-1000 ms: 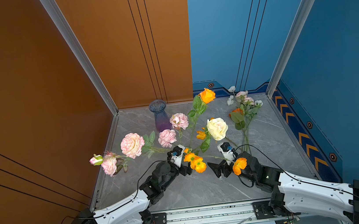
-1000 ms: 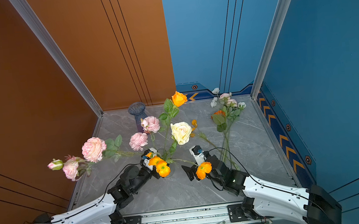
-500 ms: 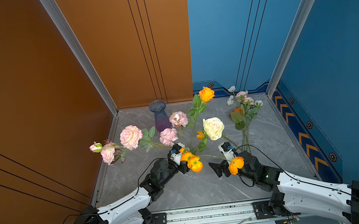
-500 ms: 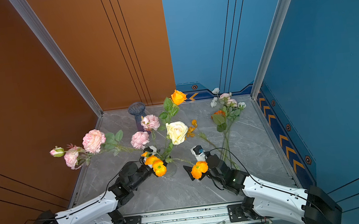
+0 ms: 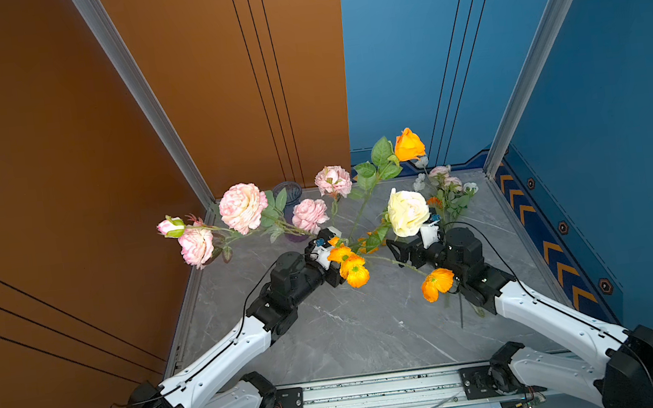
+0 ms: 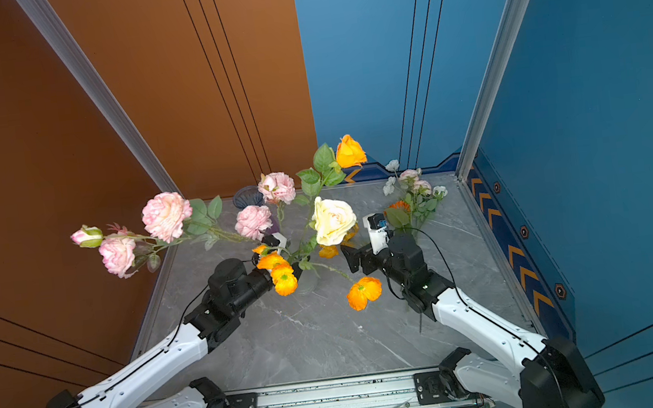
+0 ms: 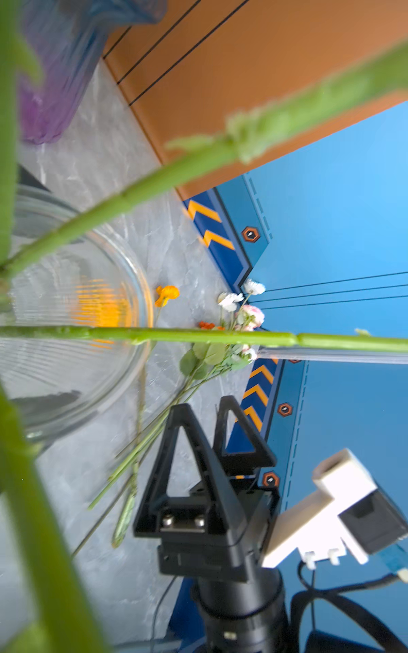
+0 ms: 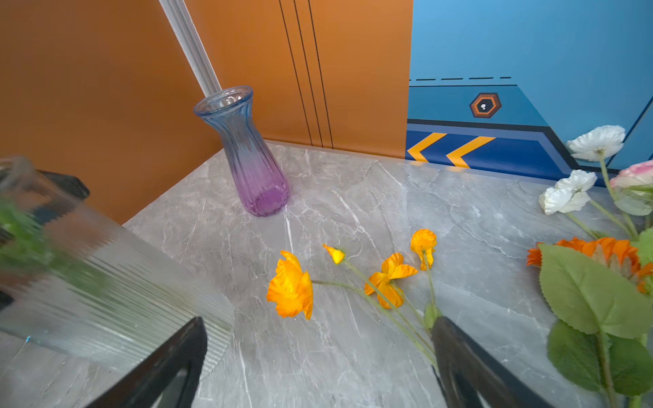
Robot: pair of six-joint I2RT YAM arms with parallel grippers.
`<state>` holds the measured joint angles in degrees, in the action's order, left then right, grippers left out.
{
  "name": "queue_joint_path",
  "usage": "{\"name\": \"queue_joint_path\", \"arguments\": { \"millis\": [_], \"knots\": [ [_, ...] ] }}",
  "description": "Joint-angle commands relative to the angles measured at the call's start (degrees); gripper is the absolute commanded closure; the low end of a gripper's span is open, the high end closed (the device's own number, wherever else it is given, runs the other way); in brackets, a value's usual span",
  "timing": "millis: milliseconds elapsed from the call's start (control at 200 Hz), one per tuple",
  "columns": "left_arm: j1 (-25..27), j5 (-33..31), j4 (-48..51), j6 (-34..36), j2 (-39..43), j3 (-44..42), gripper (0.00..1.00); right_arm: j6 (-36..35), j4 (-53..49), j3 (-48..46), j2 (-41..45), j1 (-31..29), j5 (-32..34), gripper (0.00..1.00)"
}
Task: Arrange the flowers into the vase
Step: 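Slide the clear vase with the left gripper farther away, beside the purple vase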
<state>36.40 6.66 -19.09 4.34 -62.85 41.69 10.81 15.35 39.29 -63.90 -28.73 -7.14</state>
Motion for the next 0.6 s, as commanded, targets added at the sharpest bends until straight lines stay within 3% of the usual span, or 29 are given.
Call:
{"name": "queue_joint_path", "arguments": {
  "millis": [0,135,210,285,405,596],
  "knots": [
    [-2.41,1.8,-4.46,1.91,-4.49,8.53,0.81,1.2,-0.88,7.02,-3.66,2.35,-2.63,0.0],
    [-4.43,2.81,-4.46,2.3,-12.98,19.4,0.81,5.48,5.03,5.87,-7.45,4.36,-7.5,0.0],
    [-5.51,2.91,-4.46,2.17,-17.77,24.77,0.82,4.66,10.68,2.27,-8.69,2.68,-6.38,0.0],
    [-6.62,3.28,-4.85,1.58,-22.42,29.3,0.82,2.35,9.77,1.82,-9.76,1.11,-4.76,0.0],
    [-8.01,3.66,-8.72,0.58,-28.37,33.27,0.82,1.22,9.17,2.42,-11.17,-0.27,-7.29,0.0],
    [-9.83,3.34,-14.01,-1.07,-35.98,37.36,0.83,-2.92,11.73,0.42,-10.83,-4.65,-3.67,0.0]
  ]
}}
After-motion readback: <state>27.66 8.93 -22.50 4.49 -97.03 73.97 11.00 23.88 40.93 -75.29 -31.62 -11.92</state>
